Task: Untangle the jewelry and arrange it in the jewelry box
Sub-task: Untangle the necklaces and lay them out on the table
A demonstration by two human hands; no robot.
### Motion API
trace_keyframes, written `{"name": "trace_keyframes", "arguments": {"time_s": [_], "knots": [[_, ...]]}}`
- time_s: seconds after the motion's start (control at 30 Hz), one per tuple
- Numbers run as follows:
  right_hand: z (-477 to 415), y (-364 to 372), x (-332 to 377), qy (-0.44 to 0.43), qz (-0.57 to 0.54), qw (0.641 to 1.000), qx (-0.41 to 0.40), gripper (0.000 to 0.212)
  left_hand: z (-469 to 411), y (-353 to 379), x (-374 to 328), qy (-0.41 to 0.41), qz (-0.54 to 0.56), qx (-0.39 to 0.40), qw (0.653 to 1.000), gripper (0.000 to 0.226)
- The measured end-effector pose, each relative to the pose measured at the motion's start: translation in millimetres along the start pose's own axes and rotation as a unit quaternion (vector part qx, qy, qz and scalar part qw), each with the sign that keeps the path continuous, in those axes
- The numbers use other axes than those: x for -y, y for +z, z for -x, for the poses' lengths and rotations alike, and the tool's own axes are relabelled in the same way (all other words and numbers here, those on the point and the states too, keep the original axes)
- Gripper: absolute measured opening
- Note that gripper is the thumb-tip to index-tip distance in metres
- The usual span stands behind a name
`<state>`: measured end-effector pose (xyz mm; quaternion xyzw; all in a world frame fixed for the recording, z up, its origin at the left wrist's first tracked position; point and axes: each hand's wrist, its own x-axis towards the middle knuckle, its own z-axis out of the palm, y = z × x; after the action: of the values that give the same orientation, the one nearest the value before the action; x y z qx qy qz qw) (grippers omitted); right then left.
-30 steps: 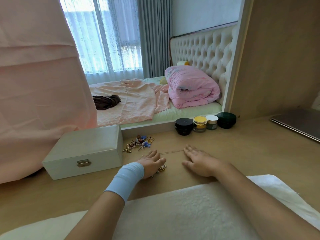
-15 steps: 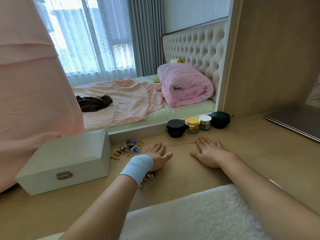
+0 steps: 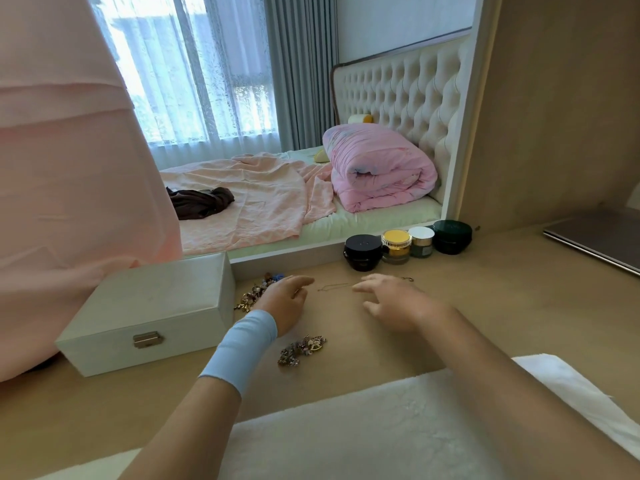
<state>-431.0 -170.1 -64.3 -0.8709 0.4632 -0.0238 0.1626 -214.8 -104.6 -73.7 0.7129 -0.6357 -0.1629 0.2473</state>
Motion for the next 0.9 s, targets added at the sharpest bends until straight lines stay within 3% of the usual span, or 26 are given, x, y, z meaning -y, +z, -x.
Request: {"name": "trace_keyframes", "arguments": {"time_s": [0.1, 0.2, 0.53, 0.7, 0.9], "knots": [[7.2, 5.2, 36.3, -0.056, -0.071, 0.996, -0.023, 0.028, 22.3, -4.2, 11.6, 0.001, 0.015, -0.026, 1.0, 0.026], [7.5, 14.9, 60.7, -0.072, -0.089, 0.993, 0.006, 0.017, 41.4, -3.1, 20.4, 0.008, -0.003, -0.004, 1.0, 0.018], [2.4, 26.5, 78.3, -0.085, -0.042, 0.995, 0.033, 0.02, 46.5, -2.0, 43.4, 0.033, -0.023, 0.038, 0.998, 0.009], [-1.2, 26.4, 74.5, -0.096, -0.08, 0.992, -0.003, 0.009, 45.8, -3.3, 43.8, 0.022, 0.08, 0.038, 0.996, 0.015], [-2.8, 15.5, 79.6, -0.125, -0.305, 0.941, -0.074, 0.006, 45.1, -16.7, 33.0, 0.026, 0.317, 0.033, 0.948, 0.013]]}}
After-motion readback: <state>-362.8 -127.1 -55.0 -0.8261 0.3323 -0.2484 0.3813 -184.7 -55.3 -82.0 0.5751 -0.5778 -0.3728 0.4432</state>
